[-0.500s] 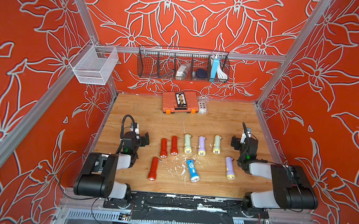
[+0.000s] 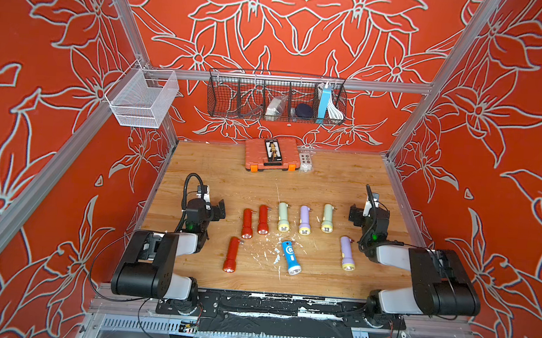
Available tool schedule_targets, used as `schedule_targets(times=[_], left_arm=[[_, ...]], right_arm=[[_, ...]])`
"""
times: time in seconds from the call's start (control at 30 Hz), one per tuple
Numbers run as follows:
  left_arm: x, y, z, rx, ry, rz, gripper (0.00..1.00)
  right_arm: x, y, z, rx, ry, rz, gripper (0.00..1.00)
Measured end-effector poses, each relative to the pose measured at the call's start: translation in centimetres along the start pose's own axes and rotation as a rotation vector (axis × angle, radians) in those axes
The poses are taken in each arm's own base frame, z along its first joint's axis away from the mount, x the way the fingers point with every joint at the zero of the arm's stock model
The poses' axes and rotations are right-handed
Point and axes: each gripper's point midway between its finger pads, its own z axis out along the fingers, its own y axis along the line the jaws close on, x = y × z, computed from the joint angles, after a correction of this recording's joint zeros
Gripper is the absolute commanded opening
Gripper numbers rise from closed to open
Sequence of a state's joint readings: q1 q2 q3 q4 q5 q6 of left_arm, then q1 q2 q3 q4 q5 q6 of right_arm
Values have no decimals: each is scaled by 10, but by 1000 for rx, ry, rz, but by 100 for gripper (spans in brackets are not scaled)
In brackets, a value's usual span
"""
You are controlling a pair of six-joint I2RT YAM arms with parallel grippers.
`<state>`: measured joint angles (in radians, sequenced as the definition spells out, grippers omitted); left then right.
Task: Close the plug at the bottom of the flashlight
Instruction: Pick up the flashlight from the center of the board.
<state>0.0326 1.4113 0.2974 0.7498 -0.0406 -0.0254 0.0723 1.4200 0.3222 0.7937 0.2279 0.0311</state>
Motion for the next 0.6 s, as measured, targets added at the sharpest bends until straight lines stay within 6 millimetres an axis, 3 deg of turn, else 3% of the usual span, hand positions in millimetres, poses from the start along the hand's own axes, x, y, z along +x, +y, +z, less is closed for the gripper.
schedule_targets(times=[0.27,0.37,0.43,0.5,0.6], left_arm=[[-1,1,1,-10,9,0,98],[-16,4,-1,-41,34,-9,98],[-42,4,-5,-62,12,-29,98],[-72,4,-14,-83,-32,-72,98],[-98,1,-30,-96,-56,-145,98]], right_arm=[[0,0,0,0,0,0,98],[-4,-2,-3,4,42,-13,98],[-30,-8,-7,25,31,-6,98],[-74,-16,-17,41,-38,23,98],[-123,-30,-38,75,-125,114,98]])
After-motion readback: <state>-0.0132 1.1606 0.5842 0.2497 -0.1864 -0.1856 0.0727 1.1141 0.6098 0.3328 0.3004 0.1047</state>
